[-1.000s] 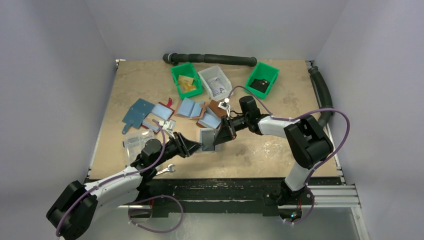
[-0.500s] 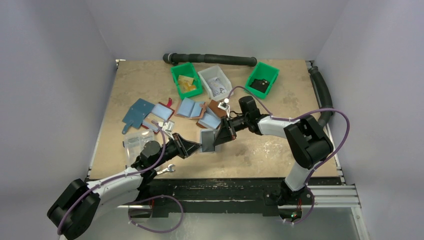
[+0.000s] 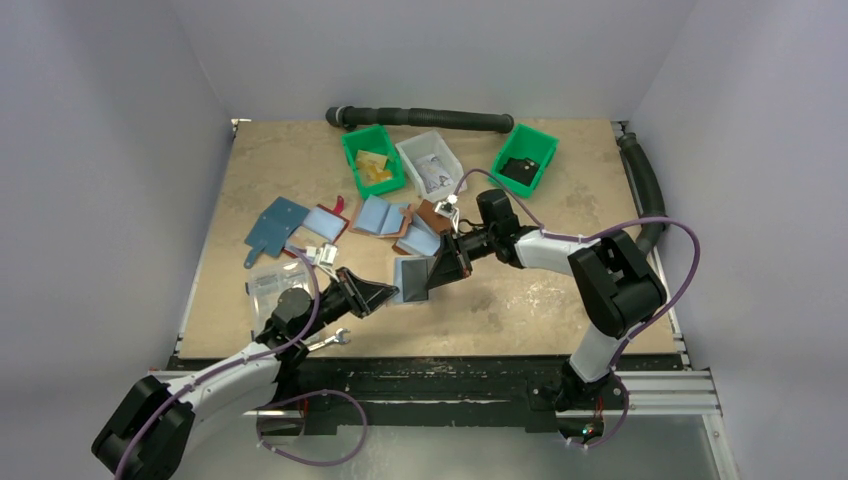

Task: Take the credit cards out of the card holder
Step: Remove the credit card from the card holder.

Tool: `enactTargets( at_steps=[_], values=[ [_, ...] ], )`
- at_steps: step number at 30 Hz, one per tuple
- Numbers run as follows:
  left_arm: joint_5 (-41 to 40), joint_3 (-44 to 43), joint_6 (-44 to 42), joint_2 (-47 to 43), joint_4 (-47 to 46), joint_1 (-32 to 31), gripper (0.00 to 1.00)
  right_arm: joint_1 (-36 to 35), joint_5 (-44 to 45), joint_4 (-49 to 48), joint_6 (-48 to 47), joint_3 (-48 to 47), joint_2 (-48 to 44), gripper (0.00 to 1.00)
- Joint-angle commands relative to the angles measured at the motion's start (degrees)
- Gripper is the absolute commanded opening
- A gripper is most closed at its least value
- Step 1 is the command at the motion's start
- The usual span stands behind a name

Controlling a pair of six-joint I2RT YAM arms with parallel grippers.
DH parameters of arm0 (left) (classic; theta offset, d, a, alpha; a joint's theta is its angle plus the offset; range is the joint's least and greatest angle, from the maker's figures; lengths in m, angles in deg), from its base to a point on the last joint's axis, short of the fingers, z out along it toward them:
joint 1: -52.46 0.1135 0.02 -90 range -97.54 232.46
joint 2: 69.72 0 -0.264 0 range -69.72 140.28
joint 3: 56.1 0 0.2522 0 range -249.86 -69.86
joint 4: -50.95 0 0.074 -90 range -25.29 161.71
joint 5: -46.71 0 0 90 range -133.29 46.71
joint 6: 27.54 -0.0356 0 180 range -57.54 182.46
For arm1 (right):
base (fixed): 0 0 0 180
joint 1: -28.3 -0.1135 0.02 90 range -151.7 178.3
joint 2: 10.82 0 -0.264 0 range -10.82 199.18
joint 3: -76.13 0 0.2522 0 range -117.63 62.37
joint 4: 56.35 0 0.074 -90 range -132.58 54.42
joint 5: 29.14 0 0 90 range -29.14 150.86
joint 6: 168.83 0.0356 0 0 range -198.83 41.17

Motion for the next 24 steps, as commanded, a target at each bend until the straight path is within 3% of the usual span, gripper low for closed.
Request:
enactTargets(
  at_steps=[1, 24],
  values=[
    [0.9, 2.3, 1.5, -0.1, -8.1, 1.3, 0.00, 0.0, -2.3, 0.2, -1.4, -2.1, 0.1, 0.00],
    [4.6, 3.7, 2.1, 0.5, -11.8, 3.3, 0.00, 2.1, -4.1, 2.2, -3.2, -3.2, 0.2, 0.00]
  ],
)
